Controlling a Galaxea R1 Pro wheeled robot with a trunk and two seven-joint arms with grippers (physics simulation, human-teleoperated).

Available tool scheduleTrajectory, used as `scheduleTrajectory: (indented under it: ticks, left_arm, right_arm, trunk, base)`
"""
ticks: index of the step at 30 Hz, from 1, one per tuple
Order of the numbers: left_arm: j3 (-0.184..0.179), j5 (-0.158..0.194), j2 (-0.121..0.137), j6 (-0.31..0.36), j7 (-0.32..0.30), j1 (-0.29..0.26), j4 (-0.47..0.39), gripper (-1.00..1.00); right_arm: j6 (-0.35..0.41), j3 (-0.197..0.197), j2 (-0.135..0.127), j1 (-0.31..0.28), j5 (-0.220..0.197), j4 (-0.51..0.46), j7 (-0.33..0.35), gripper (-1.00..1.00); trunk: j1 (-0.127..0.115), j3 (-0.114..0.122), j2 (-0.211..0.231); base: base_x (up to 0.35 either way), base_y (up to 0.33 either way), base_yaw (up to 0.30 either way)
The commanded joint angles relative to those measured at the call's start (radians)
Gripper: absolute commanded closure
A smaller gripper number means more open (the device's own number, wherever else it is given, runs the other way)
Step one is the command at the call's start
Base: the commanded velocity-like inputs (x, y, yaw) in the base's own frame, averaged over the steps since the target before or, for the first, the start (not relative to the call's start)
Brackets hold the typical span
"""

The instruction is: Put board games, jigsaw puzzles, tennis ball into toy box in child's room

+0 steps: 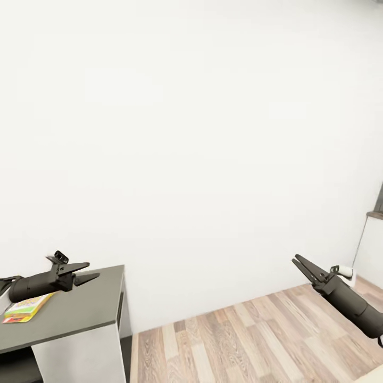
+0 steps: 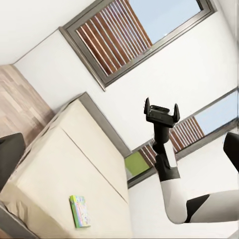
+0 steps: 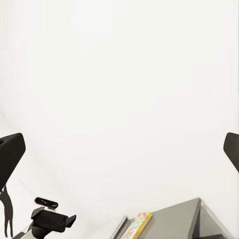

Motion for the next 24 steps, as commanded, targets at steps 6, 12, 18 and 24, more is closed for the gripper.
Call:
scheduleTrajectory:
  ticks: [6, 12, 18, 24]
  left_arm:
    - [-0.005, 0.003, 0.001, 0.011, -0.005, -0.001, 0.001, -1.00]
    - [-0.005, 0.003, 0.001, 0.011, -0.005, -0.001, 0.001, -1.00]
    - [-0.005, 0.003, 0.001, 0.011, -0.005, -0.001, 0.001, -1.00]
    - [-0.005, 0.003, 0.001, 0.011, -0.005, -0.001, 0.001, -1.00]
  right_arm:
    - [0.005, 0.000, 0.000, -0.001, -0.002, 0.000, 0.001, -1.00]
    - [0.005, 0.000, 0.000, -0.001, -0.002, 0.001, 0.001, -1.00]
    - [0.005, 0.000, 0.000, -0.001, -0.002, 0.001, 0.001, -1.00]
    - [0.005, 0.000, 0.001, -0.001, -0.002, 0.000, 0.001, -1.00]
  trunk:
    - [0.000, 0.003, -0.001]
    - [0.000, 0.007, -0.001]
    - [0.000, 0.011, -0.001]
    - [0.000, 0.015, -0.001]
  base:
    - [-0.075, 0.074, -0.278]
    - [-0.010, 0.010, -0.278]
    - [-0.001, 0.001, -0.278]
    - [0.000, 0.000, -0.278]
